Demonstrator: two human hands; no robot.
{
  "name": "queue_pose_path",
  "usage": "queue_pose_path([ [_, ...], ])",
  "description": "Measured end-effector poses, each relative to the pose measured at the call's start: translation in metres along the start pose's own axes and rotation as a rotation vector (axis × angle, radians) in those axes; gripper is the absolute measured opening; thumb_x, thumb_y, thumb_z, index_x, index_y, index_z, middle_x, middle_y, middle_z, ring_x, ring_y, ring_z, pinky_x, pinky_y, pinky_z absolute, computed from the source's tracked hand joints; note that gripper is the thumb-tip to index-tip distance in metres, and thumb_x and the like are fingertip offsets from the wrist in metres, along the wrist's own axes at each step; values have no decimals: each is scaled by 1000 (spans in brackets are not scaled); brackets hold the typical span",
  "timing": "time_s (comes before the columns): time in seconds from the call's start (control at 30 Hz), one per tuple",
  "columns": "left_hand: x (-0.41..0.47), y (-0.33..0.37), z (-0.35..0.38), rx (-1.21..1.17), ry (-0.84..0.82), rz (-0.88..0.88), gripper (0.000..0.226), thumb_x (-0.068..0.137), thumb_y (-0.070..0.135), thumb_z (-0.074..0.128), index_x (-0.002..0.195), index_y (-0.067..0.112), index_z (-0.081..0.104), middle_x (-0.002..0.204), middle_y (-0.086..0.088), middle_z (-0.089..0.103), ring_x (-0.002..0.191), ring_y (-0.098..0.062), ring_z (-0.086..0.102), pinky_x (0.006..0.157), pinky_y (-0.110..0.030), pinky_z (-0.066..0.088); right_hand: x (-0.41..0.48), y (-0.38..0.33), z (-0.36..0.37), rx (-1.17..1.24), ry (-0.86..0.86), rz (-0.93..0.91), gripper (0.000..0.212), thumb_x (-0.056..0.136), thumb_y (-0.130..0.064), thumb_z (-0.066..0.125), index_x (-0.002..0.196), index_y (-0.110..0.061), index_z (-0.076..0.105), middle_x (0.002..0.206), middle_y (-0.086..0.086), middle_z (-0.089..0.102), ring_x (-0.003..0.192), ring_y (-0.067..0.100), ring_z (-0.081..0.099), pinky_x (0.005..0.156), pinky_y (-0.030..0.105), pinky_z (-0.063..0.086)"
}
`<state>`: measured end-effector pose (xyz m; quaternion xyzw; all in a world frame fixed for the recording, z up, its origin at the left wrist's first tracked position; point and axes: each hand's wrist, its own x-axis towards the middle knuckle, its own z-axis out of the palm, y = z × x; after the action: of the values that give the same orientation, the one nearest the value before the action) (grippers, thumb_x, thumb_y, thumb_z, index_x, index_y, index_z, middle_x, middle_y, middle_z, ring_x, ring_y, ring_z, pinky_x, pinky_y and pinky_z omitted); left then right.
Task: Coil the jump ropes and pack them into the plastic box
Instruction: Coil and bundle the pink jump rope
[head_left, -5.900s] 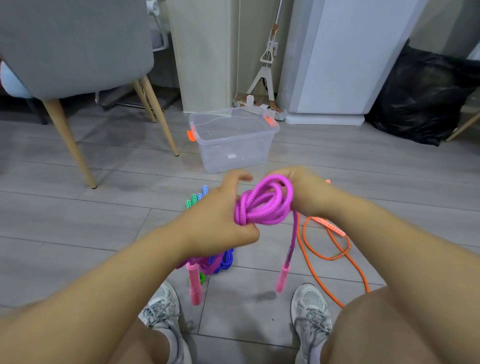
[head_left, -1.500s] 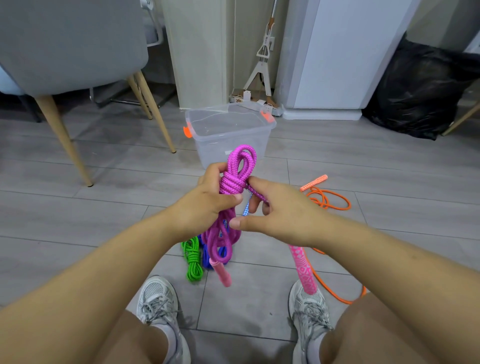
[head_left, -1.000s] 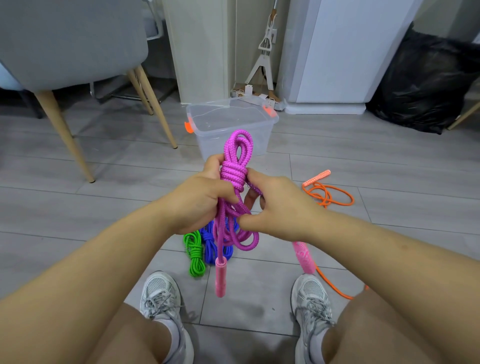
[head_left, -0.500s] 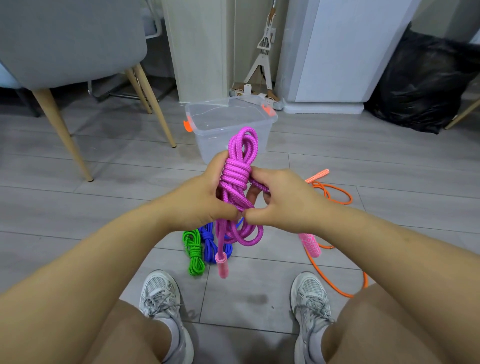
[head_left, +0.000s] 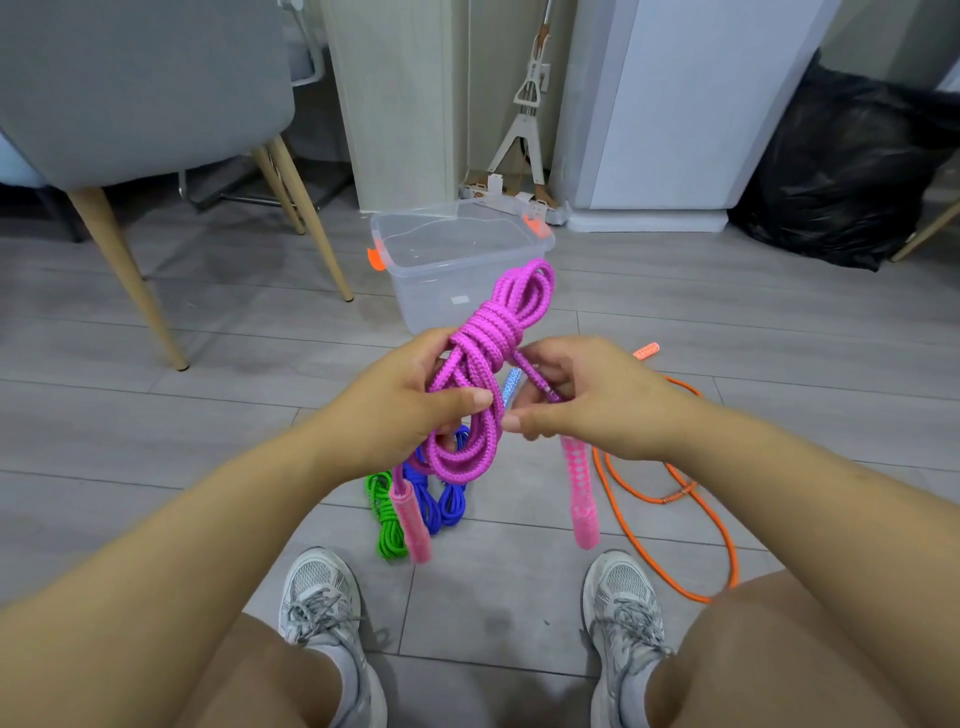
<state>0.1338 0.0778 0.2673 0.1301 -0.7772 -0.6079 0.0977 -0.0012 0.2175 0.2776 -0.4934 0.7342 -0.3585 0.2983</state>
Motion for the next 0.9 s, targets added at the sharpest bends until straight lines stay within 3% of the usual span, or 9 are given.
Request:
queue_pose_path([
  [0.07,0,1,1,31,42,17,30,86,1,61,109,18,53,65,4,51,50,-3,47,52,-17,44,-3,4,-4,-49,-18,69,18,78,-15,73,91,-11,62,80,9,71,72,17,64,79,42,53],
  [0.13,0,2,2,29,80,33,30,86,2,61,103,25,53,66,4,51,51,-4,48,52,-18,45,-5,7,-8,-128,-21,111,11,83,-21,69,79,-17,60,73,3,67,67,13,58,74,38,50],
  [0.2,1,2,2,3,103,47,31,87,2,60,101,29,52,67,4,51,53,-6,47,53,-19,46,-7,7,-11,-226,13,141,21,87,-34,61,71,-23,52,70,-2,57,63,10,48,68,32,42],
  [0.27,2,1,1,-6,125,56,33,87,3,60,102,31,52,68,6,52,55,-7,48,54,-20,47,-9,4,-11,-217,44,156,24,91,-38,53,71,-25,49,76,5,61,60,10,48,61,29,41],
  [0.4,2,2,1,13,129,79,35,88,3,60,104,33,51,70,7,53,55,-3,49,54,-18,46,-14,-2,-15,271,5,196,22,98,-25,41,79,-14,41,79,17,69,41,16,56,34,21,40],
  [0.53,2,6,1,6,143,96,33,88,5,59,107,31,50,72,5,53,55,-4,48,54,-17,45,-18,-8,-23,654,-70,132,25,85,-21,60,79,-11,37,77,17,69,42,21,61,34,21,43],
  [0.73,3,6,-3,86,134,77,21,88,12,61,96,29,53,77,1,56,66,-11,51,64,-30,48,-19,-12,-26,767,13,2,38,59,11,67,80,-9,44,75,8,69,40,15,58,37,20,47],
  [0.8,3,5,-8,112,136,73,17,88,14,61,91,29,53,67,12,54,57,-6,50,59,-25,45,-19,-11,-30,777,28,-33,57,45,-2,87,92,-8,54,75,8,70,41,13,59,38,21,48],
  [0.9,3,4,-16,151,126,56,16,89,16,60,89,29,53,58,19,54,51,-2,48,56,-22,42,-19,-9,-36,743,26,-51,65,44,-38,88,97,-9,65,76,7,70,40,9,57,39,19,46],
])
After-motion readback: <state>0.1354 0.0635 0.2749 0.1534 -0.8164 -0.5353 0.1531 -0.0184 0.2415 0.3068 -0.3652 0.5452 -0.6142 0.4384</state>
